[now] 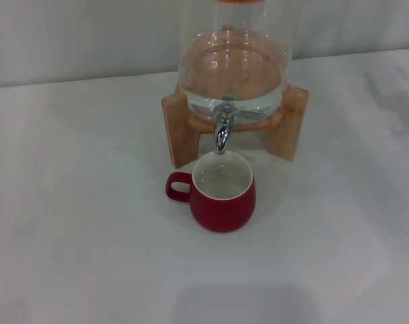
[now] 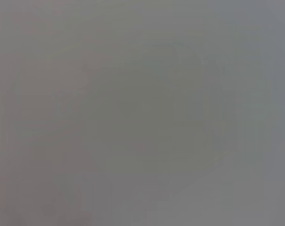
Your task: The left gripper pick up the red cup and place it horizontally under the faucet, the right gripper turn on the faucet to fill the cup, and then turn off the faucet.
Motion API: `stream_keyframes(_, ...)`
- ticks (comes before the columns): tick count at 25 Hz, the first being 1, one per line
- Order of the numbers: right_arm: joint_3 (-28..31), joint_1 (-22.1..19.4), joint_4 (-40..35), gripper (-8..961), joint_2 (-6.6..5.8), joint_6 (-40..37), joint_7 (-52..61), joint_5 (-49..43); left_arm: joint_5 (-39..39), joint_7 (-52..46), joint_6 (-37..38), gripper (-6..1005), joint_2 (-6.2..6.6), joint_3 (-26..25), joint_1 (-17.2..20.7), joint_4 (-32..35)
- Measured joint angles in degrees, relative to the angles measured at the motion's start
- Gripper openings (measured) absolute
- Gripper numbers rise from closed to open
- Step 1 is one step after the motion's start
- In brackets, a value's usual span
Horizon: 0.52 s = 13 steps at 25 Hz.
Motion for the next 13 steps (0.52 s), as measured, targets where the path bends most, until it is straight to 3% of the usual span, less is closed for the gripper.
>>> stream_keyframes(13,1.0,-1.1,0.0,776,-0.19,-0.3,7.3,2.9,-0.8,0.0,-0.3,861,-0.28,0.0,0.5,0.0)
